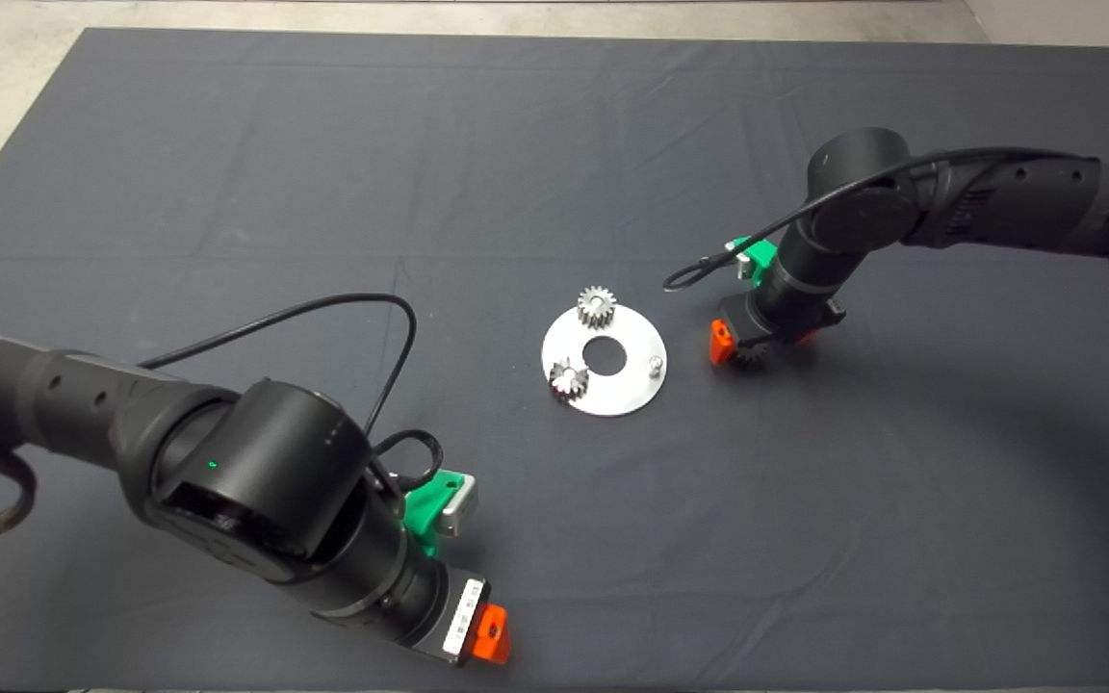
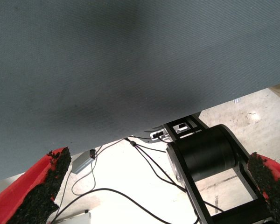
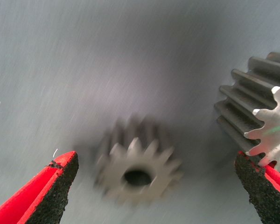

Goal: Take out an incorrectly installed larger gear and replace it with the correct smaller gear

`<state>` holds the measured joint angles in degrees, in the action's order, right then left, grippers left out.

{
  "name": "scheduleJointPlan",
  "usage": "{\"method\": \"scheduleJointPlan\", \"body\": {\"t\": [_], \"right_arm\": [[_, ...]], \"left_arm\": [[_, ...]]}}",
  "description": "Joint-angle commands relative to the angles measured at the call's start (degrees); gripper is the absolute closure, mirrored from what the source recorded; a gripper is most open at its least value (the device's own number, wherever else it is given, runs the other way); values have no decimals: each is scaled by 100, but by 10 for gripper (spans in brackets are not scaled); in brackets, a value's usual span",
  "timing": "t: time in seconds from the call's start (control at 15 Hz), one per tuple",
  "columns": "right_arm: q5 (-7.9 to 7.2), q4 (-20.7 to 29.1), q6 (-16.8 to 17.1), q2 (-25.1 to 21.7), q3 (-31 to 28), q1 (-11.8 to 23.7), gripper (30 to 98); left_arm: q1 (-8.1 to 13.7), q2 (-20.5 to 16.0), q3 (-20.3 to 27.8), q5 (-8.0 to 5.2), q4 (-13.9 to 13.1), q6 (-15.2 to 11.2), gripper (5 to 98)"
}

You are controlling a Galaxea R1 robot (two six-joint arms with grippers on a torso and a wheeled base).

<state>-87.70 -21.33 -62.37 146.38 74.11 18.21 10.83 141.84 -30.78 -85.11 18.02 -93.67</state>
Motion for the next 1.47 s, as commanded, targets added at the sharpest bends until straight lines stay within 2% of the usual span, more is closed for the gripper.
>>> {"method": "scheduleJointPlan", "body": {"t": [0.0,0.6,1.27,1.4], "right_arm": [[-471,-425,120,101,76,113,399],[-459,-266,-149,255,40,139,399],[-485,-222,-153,185,111,139,398],[-476,-113,-153,150,102,139,418]], "left_arm": [[87,3,21,-19,9,-20,59],[96,33,21,-14,9,-20,59],[96,33,13,12,9,-11,59],[96,33,12,21,9,-16,59]]}}
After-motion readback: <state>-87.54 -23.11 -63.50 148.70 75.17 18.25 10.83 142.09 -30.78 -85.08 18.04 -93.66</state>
